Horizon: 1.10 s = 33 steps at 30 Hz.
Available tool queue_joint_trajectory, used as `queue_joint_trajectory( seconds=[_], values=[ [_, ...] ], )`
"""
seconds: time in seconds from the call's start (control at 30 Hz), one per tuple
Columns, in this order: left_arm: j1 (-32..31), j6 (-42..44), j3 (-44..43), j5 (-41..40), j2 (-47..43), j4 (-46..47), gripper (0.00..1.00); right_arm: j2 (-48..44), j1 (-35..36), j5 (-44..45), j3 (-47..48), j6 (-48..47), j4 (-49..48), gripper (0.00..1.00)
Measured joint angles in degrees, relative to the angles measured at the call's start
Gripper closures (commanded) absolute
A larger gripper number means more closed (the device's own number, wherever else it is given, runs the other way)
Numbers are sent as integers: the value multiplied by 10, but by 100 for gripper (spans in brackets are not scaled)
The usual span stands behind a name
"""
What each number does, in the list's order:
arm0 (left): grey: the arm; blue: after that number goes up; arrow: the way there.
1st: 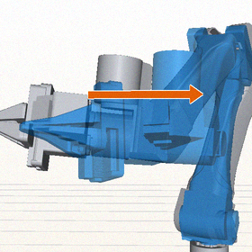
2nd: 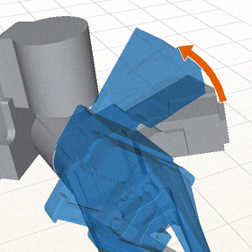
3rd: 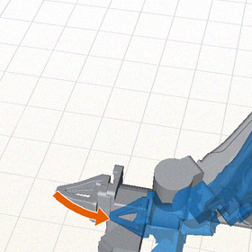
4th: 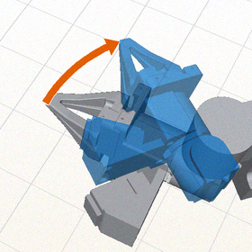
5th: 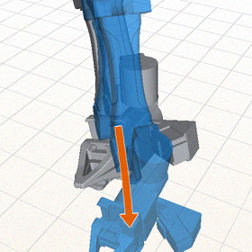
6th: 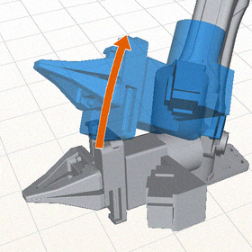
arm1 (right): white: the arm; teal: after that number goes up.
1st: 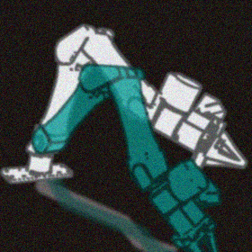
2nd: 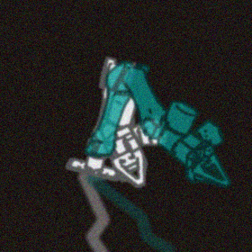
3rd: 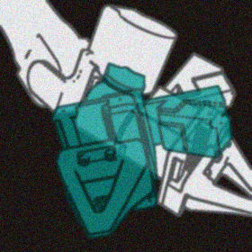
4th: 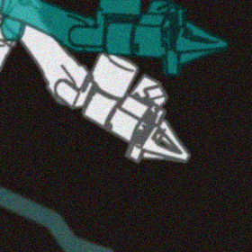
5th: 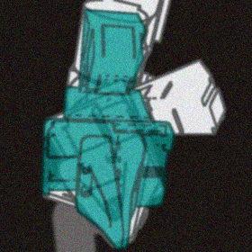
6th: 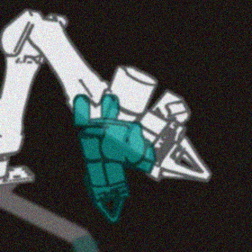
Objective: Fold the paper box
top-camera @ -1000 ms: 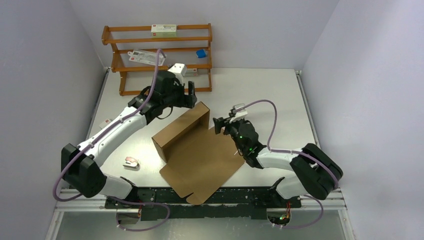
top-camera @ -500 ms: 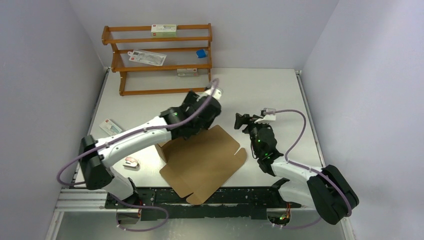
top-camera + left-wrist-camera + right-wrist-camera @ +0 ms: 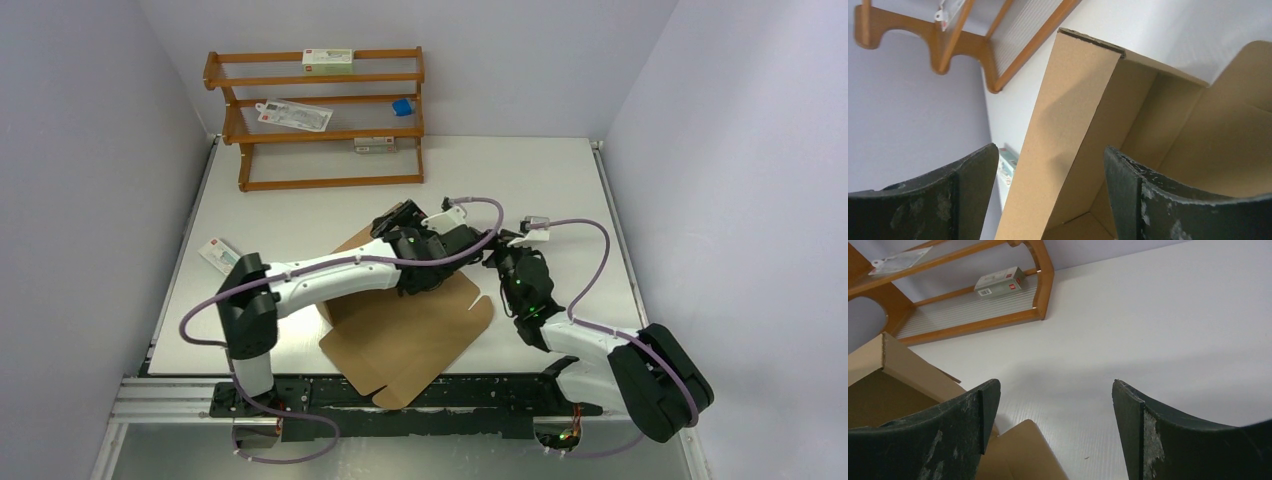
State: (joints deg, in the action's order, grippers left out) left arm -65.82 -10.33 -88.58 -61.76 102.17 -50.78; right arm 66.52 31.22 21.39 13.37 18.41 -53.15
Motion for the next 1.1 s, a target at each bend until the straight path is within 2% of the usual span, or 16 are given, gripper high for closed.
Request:
queue_joint_trajectory(
  seconds=[0.17,0.37,0.7,0.9,1.1],
  values=[
    [-1,-13,-14,-53,62,-40,29,0,0,-2,-7,0,-14,14],
    [1,-9,-13,-81,89,-47,58,0,0,-2,-9,0,-23,15],
    [13,-10,-15,-110,88,-50,85,-25,0,-7,-13,-3,-20,17],
    [43,-2,-15,-99,73,-47,91,-89,0,-32,5,0,45,17],
    [102,12,-16,-28,22,-35,93,-204,-1,-77,92,-4,182,17]
  ],
)
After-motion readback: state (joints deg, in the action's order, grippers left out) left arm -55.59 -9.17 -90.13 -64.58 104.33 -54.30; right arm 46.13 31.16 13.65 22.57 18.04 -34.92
